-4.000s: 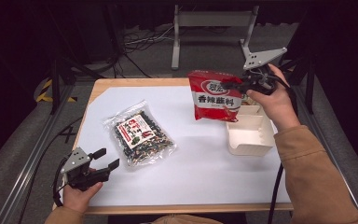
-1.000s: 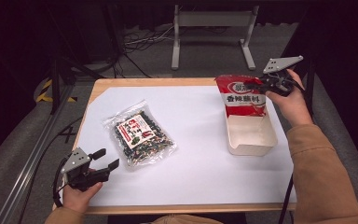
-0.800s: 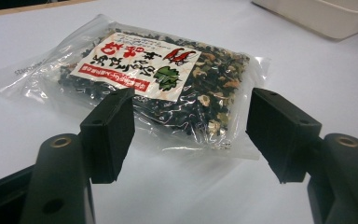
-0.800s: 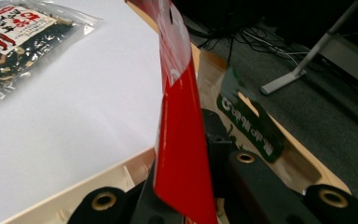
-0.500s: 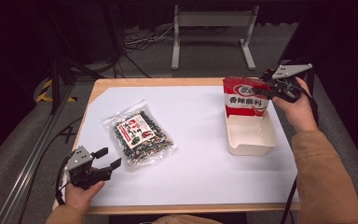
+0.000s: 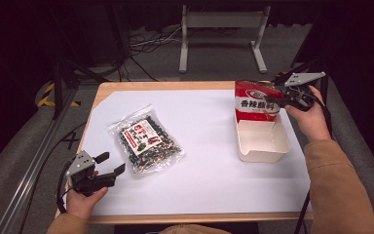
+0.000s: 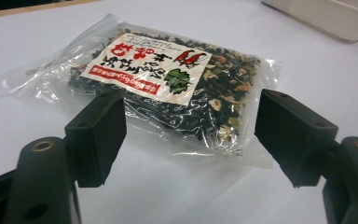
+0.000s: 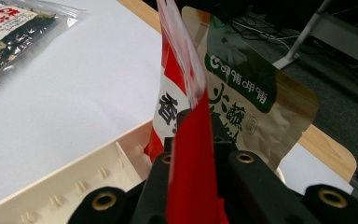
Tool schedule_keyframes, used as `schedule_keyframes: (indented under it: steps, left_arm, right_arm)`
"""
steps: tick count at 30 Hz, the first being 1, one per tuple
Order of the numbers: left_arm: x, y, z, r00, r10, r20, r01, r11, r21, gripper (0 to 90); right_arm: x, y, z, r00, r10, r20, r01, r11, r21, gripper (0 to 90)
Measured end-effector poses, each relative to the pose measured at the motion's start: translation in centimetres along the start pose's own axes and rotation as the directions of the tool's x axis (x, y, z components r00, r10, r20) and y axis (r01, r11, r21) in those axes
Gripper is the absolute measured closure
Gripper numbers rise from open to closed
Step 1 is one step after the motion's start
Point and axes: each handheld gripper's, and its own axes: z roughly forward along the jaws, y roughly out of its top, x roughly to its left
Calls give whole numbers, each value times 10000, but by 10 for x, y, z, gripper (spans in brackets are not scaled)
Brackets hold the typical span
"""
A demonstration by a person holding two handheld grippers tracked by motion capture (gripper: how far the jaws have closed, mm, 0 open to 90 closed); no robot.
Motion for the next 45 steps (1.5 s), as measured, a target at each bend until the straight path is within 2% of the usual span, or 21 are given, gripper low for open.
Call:
schedule_keyframes:
  steps: [3, 5, 7, 10, 15, 16, 19, 21, 24, 28, 31, 34, 40, 45]
  left_arm:
    - [-1, 3, -1, 10000, -2, -79, 2, 10000, -15, 260]
    - [2, 8, -1, 9997, -127, 201, 122, 9997, 229, 281]
    - [5, 11, -1, 9990, -332, 306, 318, 9986, 427, 278]
    - [8, 14, -1, 9990, -386, 220, 374, 9980, 502, 308]
    - [11, 20, 0, 9991, -404, 99, 399, 9979, 515, 326]
    - [11, 21, 1, 9992, -397, -34, 398, 9981, 464, 326]
    - [12, 25, 2, 9997, -220, -114, 224, 9988, 426, 342]
    - [14, 26, 4, 9996, -248, -111, 252, 9991, 347, 346]
    - [16, 29, 6, 9993, -196, -331, 207, 9992, 342, 330]
    - [20, 31, 8, 9991, -397, -167, 404, 9981, 470, 321]
    - [25, 32, 9, 9987, -477, 162, 472, 9984, 320, 311]
    - [29, 32, 11, 9985, -460, 287, 457, 9989, 107, 298]
    - [34, 33, 18, 9975, -557, 436, 528, 9966, 639, 250]
    - [37, 36, 19, 9967, -619, 516, 576, 9949, 825, 219]
  right_arm:
    - [2, 3, -4, 9999, 67, 157, -61, 9994, -326, 782]
    - [3, 4, -5, 9995, 98, 308, -87, 9993, -353, 708]
    - [5, 4, -7, 9991, 277, 334, -259, 9982, -536, 639]
    - [9, 6, -10, 9984, 454, 333, -427, 9959, -798, 519]
    - [18, 11, -20, 9978, 382, 550, -313, 9922, -1207, 428]
    - [20, 12, -23, 9976, 393, 569, -317, 9912, -1286, 416]
    - [27, 16, -31, 9972, 321, 675, -219, 9890, -1464, 402]
    - [32, 18, -38, 9963, 321, 802, -190, 9870, -1596, 392]
    - [39, 20, -47, 9953, 385, 888, -227, 9848, -1721, 382]
    - [49, 21, -59, 9942, 407, 999, -219, 9829, -1827, 381]
    - [57, 21, -69, 9940, 558, 937, -360, 9790, -2008, 383]
    - [63, 19, -75, 9943, 722, 787, -540, 9757, -2123, 384]
    - [76, 8, -75, 9946, 961, 386, -857, 9731, -2137, 392]
    - [89, -1, -70, 9947, 1030, 53, -997, 9735, -2057, 400]
